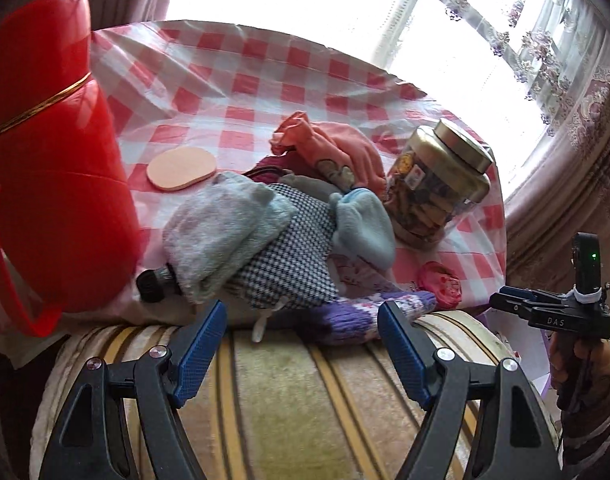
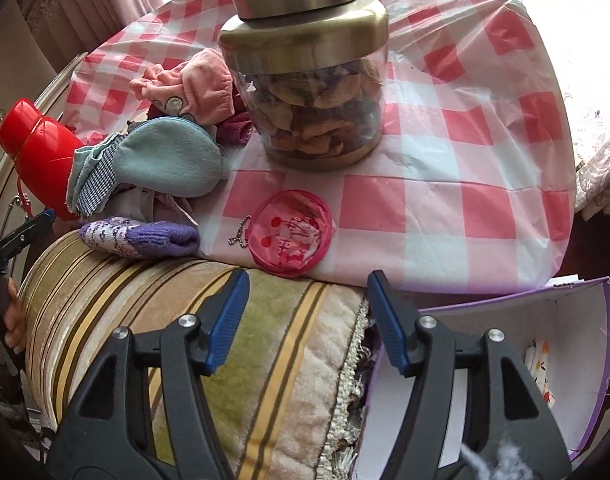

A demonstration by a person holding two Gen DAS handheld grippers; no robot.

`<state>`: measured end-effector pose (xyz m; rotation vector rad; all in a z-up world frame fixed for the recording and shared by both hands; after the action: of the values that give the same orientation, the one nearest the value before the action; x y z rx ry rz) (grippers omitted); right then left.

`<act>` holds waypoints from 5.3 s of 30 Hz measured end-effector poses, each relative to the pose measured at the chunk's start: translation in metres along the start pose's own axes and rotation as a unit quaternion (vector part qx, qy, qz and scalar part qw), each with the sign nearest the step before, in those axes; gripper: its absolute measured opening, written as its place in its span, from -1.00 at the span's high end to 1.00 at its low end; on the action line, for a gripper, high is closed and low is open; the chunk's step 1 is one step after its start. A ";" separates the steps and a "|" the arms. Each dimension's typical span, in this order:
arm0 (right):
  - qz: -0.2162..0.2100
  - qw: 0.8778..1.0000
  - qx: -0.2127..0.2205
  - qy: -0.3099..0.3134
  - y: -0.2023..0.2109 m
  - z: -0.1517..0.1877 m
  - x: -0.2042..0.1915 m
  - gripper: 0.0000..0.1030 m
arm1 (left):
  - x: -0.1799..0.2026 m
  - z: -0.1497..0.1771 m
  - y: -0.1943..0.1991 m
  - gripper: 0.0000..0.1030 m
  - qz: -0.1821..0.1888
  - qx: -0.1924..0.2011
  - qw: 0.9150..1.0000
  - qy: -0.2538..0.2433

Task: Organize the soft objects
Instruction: 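Move both open tools back over the pile of soft items, then grasp the light blue fleece pouch with the right tool while the left grasps the small black item, then lower the blue pouch into the box with the right tool while the left drops the black item there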

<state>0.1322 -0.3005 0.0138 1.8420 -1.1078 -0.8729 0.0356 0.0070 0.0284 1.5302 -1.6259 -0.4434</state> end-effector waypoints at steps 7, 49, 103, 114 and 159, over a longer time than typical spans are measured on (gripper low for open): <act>-0.009 1.000 -0.007 0.018 -0.011 -0.009 -0.024 -0.35 | -0.033 0.004 0.006 -0.53 -0.035 -0.004 0.999 0.019; -0.024 0.977 -0.020 0.211 -0.088 -0.072 -0.158 -0.59 | -0.026 -0.016 -0.112 0.23 -0.246 -0.241 0.857 -0.384; 0.075 0.991 0.016 -0.107 0.060 0.074 0.114 0.71 | 0.077 -0.020 0.001 0.44 0.020 -0.047 0.985 -0.163; 0.129 0.987 -0.097 -0.004 -0.007 0.107 0.113 0.71 | 0.127 -0.013 -0.005 0.44 0.050 -0.052 0.977 -0.199; 0.151 0.970 -0.043 -0.186 0.073 0.175 0.220 -0.56 | 0.431 0.031 -0.142 -0.31 0.228 -0.147 0.898 -0.347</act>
<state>0.0403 -0.5718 -0.0323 1.4213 -1.5103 -1.0893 0.1451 -0.4339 0.0463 0.7427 -2.2516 -0.9928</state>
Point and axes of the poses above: each gripper's, at about its wrist camera, not at the fingertips, and y roughly against the way its jaws point, x to its right, z to its underside, the point moved 1 cm from there along -y, roughly the way its jaws point, and after that the axes turned 1 degree about z, right-handed, at the moved point
